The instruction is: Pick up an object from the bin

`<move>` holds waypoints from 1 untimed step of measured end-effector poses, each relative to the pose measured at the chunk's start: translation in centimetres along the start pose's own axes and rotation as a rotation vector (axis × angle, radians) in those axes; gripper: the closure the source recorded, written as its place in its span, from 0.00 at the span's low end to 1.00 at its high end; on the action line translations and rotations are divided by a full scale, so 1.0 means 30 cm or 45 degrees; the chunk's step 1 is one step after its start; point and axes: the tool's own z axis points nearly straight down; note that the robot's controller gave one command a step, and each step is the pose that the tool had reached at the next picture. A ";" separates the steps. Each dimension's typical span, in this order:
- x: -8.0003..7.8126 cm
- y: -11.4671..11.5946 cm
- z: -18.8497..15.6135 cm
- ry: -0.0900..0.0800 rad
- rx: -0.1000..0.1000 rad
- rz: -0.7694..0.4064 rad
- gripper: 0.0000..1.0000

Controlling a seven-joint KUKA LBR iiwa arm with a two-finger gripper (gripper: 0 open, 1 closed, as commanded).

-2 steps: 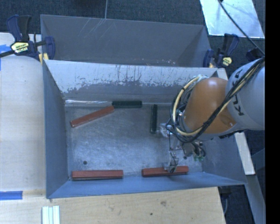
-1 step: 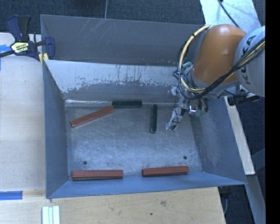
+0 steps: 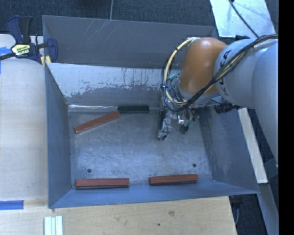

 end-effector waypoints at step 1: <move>-0.010 -0.257 -0.017 -0.013 0.004 -0.040 0.00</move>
Offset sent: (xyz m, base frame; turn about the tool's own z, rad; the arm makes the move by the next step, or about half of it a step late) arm -0.0100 -0.0697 0.0044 -0.0381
